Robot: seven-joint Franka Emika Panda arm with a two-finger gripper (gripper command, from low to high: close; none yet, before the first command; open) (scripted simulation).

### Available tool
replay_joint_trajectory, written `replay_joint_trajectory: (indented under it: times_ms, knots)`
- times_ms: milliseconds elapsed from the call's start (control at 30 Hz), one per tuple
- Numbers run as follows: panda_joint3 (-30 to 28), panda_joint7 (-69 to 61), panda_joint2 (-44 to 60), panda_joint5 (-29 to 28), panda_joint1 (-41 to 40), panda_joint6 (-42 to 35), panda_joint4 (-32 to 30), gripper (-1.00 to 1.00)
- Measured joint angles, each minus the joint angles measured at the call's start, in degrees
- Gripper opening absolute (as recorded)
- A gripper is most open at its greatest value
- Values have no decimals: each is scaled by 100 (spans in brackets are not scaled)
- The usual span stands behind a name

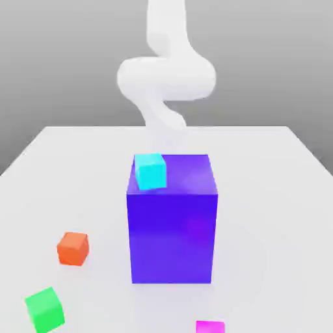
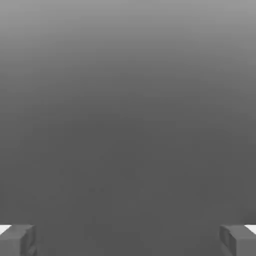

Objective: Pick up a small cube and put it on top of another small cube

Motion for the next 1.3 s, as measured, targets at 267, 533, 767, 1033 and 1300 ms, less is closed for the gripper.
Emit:
replay_joint_trajectory:
  times_ms: [267,533,767,1033,1300]
  knots:
    - [148,225,1697,40,40,506,27,0]
    - [308,523,3358,-27,86,1003,52,0]
    - [341,841,4815,-169,231,1436,75,0]
    - [275,1148,6478,-324,418,2099,174,0]
    - [223,1193,7035,-377,464,2524,288,-100]
